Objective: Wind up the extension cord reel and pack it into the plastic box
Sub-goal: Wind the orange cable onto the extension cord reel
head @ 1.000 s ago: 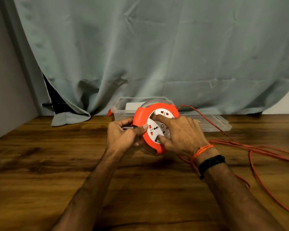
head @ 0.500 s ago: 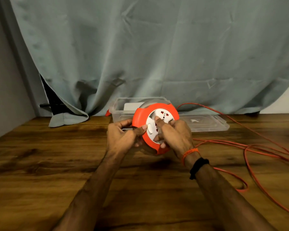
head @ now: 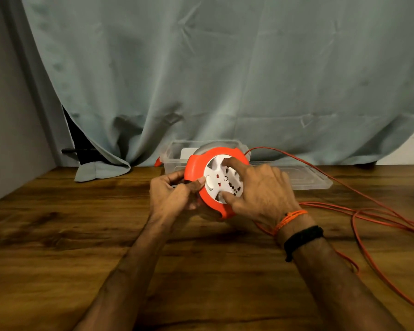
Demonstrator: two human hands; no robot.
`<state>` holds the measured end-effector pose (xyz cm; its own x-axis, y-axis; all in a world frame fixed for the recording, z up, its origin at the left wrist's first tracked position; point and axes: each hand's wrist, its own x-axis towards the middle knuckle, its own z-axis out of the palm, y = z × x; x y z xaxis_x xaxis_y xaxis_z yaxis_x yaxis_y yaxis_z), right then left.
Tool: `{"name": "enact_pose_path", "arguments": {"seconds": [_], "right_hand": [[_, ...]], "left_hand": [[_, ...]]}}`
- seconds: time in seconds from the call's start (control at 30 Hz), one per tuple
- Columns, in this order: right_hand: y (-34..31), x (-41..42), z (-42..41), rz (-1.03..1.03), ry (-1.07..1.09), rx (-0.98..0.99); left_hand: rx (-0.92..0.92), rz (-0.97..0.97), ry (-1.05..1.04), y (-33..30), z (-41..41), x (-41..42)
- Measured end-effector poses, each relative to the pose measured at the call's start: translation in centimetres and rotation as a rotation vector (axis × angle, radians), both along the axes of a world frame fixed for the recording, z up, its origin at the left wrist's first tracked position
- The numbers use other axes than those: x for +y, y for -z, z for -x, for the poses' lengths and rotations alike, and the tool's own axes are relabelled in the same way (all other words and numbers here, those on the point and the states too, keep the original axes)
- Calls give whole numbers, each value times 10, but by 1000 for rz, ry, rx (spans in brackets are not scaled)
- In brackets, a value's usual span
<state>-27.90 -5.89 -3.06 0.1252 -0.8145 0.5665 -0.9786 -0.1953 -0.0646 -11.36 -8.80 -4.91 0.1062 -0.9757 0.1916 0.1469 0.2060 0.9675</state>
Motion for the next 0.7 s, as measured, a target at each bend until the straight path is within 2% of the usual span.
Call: {"name": "enact_pose_path", "arguments": {"seconds": [0.2, 0.4, 0.57, 0.63, 0.7], "right_hand": [[7, -5, 2, -10, -71, 81], [10, -9, 8, -52, -92, 91], [10, -10, 6, -19, -81, 96], [13, -10, 1, 15, -26, -39], [15, -13, -6, -18, 37, -441]], "left_hand": [[-3, 23, 73, -1, 2, 5], [-175, 71, 57, 1, -1, 0], [-214, 86, 30, 1, 0, 0], [-205, 82, 5, 1, 1, -1], [-185, 71, -9, 0, 3, -1]]}}
